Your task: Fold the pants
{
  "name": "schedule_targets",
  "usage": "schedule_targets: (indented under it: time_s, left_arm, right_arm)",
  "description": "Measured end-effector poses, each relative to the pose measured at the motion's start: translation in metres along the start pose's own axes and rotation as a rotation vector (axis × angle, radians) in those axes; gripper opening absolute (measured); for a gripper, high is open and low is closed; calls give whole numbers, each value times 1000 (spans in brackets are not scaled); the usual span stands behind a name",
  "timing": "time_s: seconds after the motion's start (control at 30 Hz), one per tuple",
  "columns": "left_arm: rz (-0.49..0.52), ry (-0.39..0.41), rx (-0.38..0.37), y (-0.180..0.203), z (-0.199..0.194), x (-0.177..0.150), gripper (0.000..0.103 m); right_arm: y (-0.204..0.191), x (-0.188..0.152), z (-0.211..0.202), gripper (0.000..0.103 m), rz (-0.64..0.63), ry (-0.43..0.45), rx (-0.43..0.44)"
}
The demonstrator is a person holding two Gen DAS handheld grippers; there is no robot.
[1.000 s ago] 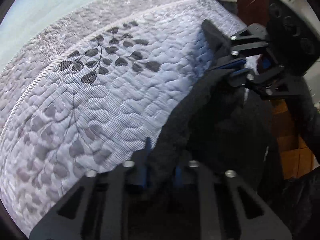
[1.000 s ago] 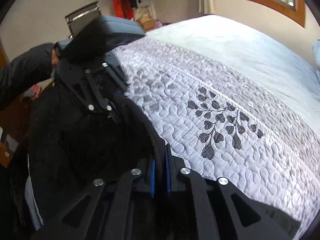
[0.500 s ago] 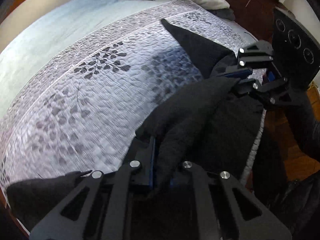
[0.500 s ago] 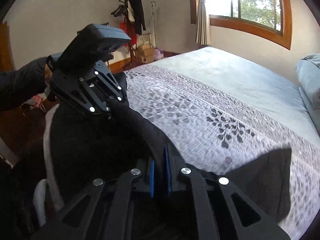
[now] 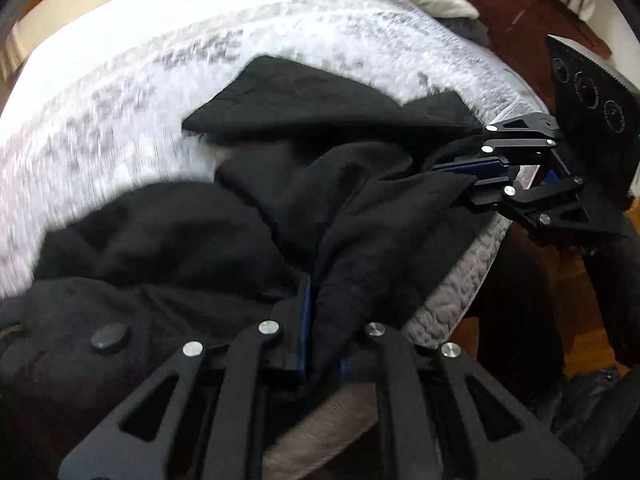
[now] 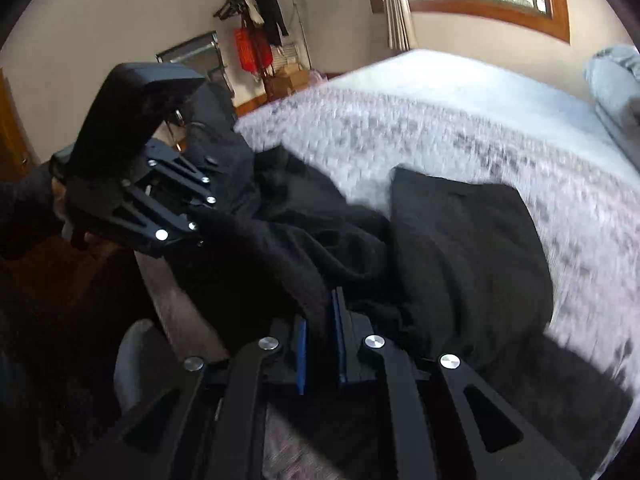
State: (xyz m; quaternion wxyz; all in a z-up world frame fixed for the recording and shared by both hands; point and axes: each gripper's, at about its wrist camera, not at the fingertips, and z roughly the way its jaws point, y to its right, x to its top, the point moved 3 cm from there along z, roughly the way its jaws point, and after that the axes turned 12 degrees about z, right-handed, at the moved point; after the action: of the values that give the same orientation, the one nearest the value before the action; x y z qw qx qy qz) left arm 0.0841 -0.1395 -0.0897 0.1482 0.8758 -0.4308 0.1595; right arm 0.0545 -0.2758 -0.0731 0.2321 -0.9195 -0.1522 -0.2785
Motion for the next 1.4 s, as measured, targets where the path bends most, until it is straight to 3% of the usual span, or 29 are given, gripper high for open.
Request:
schedule_targets:
  time_s: [0.1,0.3,0.5,0.57,0.6,0.63,0.7,0.77,0.87,0.97,1.03,1.1,1.17,1.23,1.4]
  left_arm:
    - [-94,-8,3,4,21,-22,11]
    - [-208,53,7,0,42,-53,13]
    - [-218,76,-30,-3,28,-54,14]
    - [-242,80,-68,-7,22,-58,16]
    - [-256,76,-83,-7,21,-60,19]
    - [-278,76,-102,-9,17,-62,20]
    - [-317,82,-146,-9,11,-66,37]
    - [-356,76,-172,-7,5,-70,42]
    - [-363,144,-208,0,-21,-75,80]
    - [-355,214,-178,1,-50,-76,86]
    - [-389,226,-117,-10,-62,-80,89]
    - [-425,234,-15,-24,-69,-84,90]
    - [-471,190,149,-44,-68,-86,90]
    - [-502,176,238,-58,-69,-92,90]
    - [-553,152,410,-83,-71,-105,90]
  right_arm:
    - [-1,-20,16,11,24,-54,-12]
    - [3,-55,39,13,109,-127,-9]
    - [2,-49,30,20,155,-125,21]
    - [-5,-43,20,50,157,-127,70]
    - [-10,-36,10,70,165,-109,117]
    - [-13,-32,1,76,168,-82,138]
    - [-15,-25,-12,76,172,-46,153]
    - [-10,-15,-25,76,218,1,124]
    - [-9,-1,-29,76,233,30,70]
    - [-9,22,-21,76,258,49,-12]
    - [-11,46,-2,76,251,43,-126]
    - [-10,62,20,76,254,25,-207]
    - [-7,76,44,75,265,-10,-286]
    - [-2,90,78,74,286,-63,-367]
    - [17,89,127,74,328,-149,-471]
